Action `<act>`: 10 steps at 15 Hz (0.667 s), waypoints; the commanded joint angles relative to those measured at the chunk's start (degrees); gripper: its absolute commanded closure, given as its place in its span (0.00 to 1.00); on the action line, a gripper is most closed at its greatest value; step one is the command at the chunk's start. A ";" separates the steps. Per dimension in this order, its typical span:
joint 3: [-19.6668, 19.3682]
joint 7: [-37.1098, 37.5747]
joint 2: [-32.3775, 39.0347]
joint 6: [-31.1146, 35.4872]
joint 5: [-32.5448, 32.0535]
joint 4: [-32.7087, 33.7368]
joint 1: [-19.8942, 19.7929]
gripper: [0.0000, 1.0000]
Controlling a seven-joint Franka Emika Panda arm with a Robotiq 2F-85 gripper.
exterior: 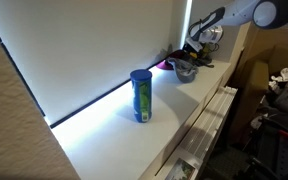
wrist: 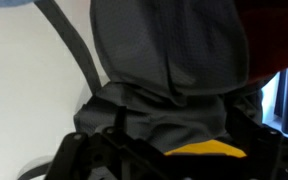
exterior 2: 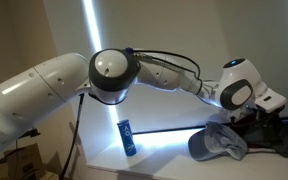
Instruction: Pick up the grey cloth and put it on top of the blue container.
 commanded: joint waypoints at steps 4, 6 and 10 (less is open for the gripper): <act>1.62 -3.36 0.33 -4.64 -1.20 2.04 -1.25 0.00; 5.75 -8.60 0.90 -10.89 -3.07 4.62 -3.94 0.00; 4.90 -9.04 0.10 -15.26 -3.36 3.30 -3.01 0.00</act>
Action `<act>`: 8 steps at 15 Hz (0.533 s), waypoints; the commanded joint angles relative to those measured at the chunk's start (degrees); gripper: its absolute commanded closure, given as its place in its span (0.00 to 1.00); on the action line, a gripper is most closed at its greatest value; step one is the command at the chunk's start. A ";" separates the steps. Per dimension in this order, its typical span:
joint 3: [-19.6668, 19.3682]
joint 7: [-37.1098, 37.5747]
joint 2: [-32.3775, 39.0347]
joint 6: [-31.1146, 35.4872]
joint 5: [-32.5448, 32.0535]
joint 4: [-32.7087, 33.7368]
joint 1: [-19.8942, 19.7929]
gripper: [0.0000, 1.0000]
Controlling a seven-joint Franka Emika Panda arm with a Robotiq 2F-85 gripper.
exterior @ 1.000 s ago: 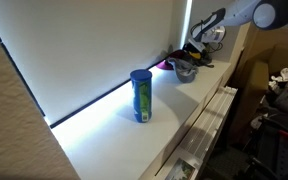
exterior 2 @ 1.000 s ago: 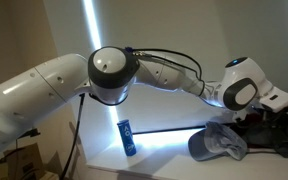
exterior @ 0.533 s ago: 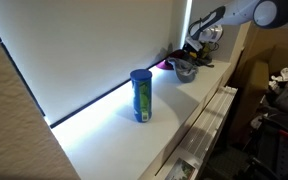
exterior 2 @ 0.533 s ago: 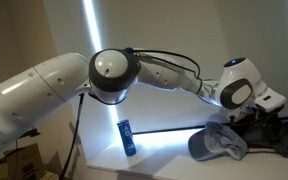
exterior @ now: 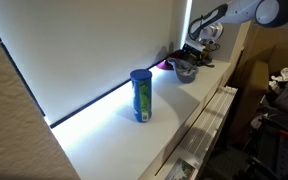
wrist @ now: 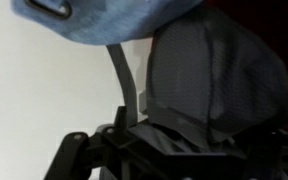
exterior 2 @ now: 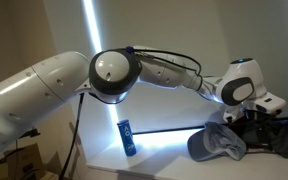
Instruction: Pick up the grey cloth and put it on top of the blue container.
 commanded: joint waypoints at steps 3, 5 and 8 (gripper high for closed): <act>0.00 -0.02 0.03 -2.67 -0.52 0.46 -0.15 0.25; -0.06 0.13 0.02 -1.67 -0.41 0.22 -0.03 0.34; -0.28 0.81 -0.06 0.63 -0.33 -0.24 0.46 0.55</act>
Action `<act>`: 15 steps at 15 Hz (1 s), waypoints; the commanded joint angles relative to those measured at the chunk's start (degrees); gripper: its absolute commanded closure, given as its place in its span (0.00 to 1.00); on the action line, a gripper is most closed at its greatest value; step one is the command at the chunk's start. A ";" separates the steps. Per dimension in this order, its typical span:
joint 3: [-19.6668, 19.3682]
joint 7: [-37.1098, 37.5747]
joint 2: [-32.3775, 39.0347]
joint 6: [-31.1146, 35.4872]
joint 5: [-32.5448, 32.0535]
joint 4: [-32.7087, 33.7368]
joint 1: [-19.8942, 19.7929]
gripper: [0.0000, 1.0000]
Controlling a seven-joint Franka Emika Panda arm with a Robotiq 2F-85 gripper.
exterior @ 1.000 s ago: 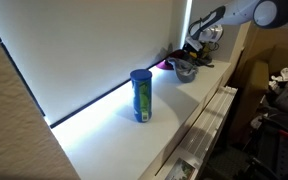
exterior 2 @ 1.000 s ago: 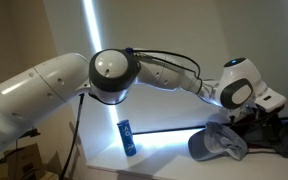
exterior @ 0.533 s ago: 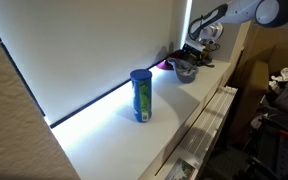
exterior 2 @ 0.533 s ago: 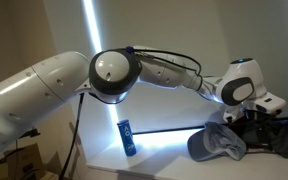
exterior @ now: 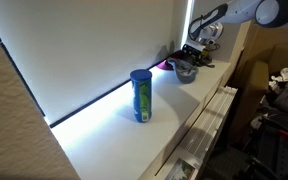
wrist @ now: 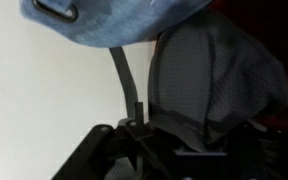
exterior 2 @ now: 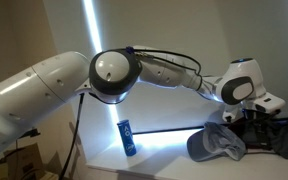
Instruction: Pick up the grey cloth and put it on top of the blue container.
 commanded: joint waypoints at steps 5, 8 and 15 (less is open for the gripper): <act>-0.86 2.21 -0.30 6.35 0.01 -1.40 0.95 0.89; -2.15 3.91 -1.80 6.39 -0.59 -2.33 1.61 1.00; -2.99 -0.65 -10.75 5.67 -1.05 -6.80 3.18 0.98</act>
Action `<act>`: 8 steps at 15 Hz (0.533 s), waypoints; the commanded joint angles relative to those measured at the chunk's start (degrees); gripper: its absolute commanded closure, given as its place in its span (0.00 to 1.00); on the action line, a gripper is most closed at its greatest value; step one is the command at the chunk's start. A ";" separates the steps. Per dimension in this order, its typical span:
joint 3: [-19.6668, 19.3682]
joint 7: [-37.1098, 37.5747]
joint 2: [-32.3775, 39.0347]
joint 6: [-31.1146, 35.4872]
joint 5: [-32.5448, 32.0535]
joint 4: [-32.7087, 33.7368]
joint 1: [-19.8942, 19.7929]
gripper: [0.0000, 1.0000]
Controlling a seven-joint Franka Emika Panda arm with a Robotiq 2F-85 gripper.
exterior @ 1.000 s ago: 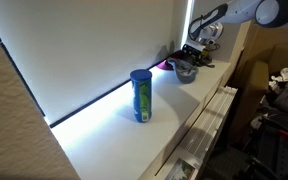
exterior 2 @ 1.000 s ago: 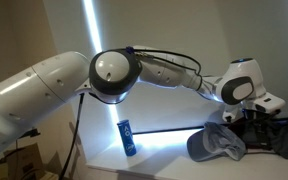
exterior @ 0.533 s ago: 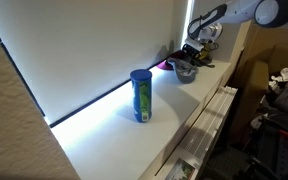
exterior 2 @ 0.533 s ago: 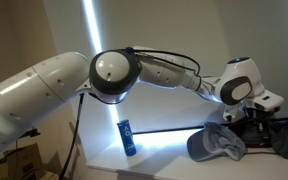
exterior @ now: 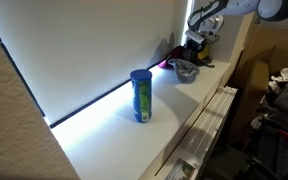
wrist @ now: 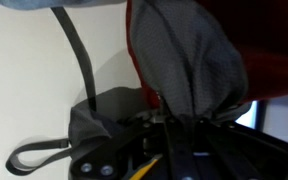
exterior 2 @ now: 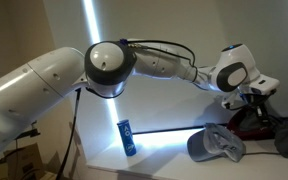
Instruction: Pick up the grey cloth and put it on top of the blue container.
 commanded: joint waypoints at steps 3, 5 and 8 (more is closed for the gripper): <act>-2.81 -1.91 -12.22 1.84 -3.01 -9.95 3.87 0.98; -3.89 -1.74 -14.42 2.12 -4.24 -11.70 5.23 0.98; -5.69 -1.46 -17.04 1.94 -5.67 -14.69 7.10 0.98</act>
